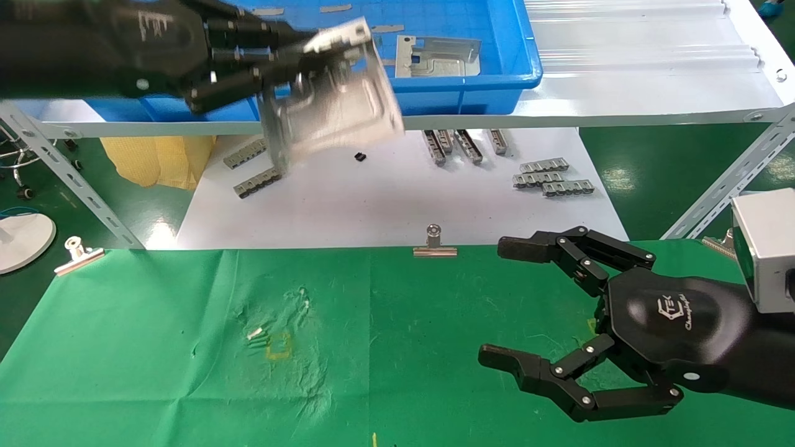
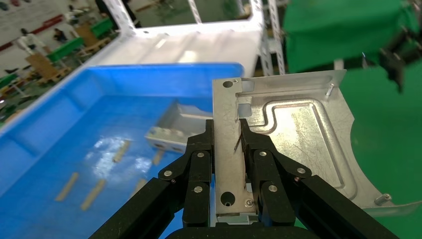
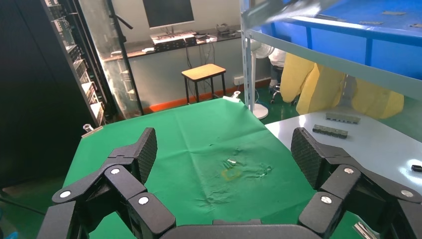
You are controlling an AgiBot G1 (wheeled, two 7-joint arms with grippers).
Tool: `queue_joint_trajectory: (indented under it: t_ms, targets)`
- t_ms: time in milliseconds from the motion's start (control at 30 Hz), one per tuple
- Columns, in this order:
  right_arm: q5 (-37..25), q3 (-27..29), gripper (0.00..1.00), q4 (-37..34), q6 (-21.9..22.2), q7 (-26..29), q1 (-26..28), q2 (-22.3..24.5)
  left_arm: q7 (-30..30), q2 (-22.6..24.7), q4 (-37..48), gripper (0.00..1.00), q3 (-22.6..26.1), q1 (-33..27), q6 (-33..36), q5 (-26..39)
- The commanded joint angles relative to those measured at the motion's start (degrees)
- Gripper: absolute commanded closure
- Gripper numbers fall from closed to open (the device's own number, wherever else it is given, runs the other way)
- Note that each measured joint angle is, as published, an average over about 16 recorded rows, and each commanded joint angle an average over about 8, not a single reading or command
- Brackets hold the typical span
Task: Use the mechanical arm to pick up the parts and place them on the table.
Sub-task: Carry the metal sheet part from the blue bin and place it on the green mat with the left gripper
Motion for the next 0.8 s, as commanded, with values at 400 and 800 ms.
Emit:
queue_joint_trajectory:
  t_ms: [400,800]
  targets:
    - [0.0,0.0,0.0,0.0,0.0,0.0,0.0,0.0,-4.76,-12.27,-20.15,1.0,11.93,8.55,-0.35,-12.68]
    - [0.0,0.0,0.0,0.0,0.0,0.0,0.0,0.0,3.98,-13.8,-21.38,1.0,22.65,11.05,-0.99,-13.78]
